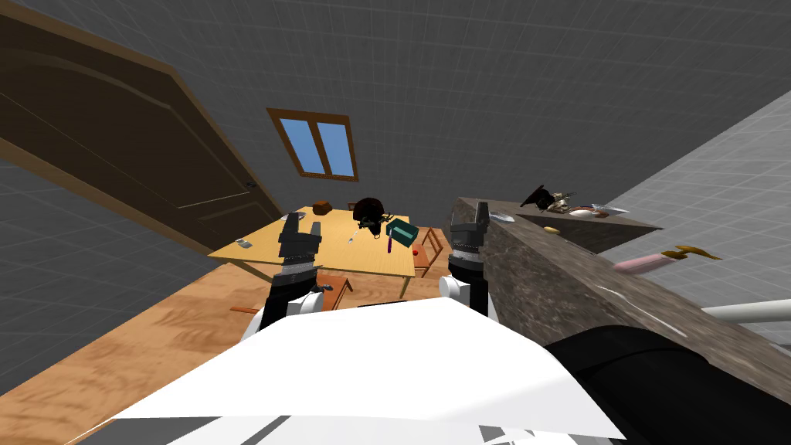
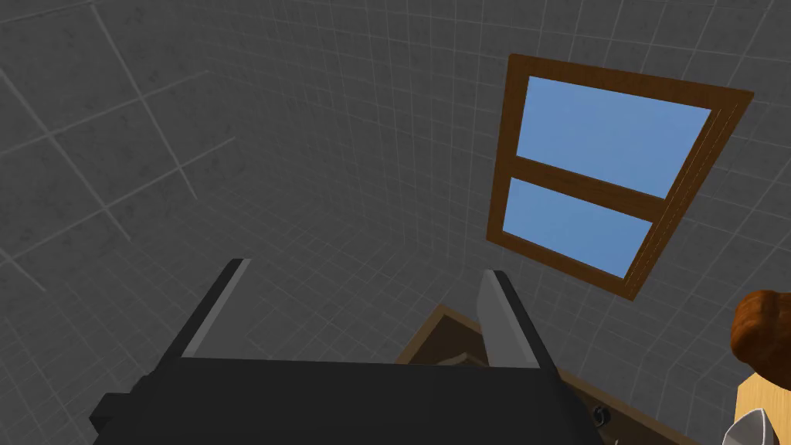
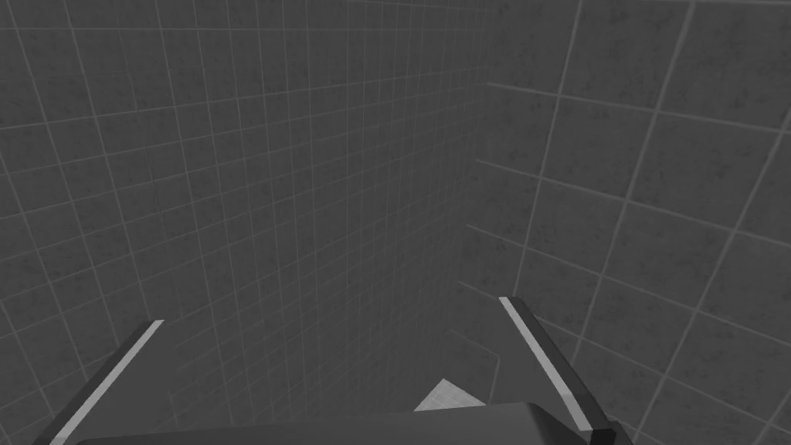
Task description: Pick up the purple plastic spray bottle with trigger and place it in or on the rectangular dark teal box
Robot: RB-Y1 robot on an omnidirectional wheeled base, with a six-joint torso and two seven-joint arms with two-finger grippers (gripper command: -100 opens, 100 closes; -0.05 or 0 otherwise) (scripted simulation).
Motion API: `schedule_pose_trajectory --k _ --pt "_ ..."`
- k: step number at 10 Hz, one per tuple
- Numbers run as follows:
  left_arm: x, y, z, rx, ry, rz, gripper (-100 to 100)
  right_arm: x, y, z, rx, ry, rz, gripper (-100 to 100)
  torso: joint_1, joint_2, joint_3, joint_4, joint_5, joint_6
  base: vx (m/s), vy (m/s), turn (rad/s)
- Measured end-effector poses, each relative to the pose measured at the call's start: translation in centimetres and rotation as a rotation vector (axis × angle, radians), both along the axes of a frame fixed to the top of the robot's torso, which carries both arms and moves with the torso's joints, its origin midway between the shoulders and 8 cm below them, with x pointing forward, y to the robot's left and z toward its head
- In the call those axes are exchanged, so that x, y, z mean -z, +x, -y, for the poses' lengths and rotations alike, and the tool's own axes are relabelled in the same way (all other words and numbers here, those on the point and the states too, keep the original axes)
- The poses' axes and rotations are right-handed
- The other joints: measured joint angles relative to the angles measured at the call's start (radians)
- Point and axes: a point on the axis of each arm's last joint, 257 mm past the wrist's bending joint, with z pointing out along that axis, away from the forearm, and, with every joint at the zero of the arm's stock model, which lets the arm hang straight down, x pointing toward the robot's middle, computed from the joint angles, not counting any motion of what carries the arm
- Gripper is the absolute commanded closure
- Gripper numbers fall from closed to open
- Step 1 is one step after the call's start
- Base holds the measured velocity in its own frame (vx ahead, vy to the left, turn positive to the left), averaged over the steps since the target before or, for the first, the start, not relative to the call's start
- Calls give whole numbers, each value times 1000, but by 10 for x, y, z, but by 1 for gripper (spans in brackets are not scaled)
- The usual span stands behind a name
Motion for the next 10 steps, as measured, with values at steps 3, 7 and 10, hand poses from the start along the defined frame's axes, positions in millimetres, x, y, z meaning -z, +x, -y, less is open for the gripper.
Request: schedule_pose_trajectory --k 3,7,10 --pt "14 12 1 37 39 -43 -100 0 0 0 0 0 0 0 -4 1 1 0 -1 0 -18 -75 14" --pt "40 38 -7 69 43 -124 -100 0 0 0 0 0 0 0 -8 1 1 0 -2 0 -26 -117 13" --pt "66 64 -19 83 6 -200 -100 0 0 0 0 0 0 0 -9 2 1 0 -2 0 -39 -136 6"
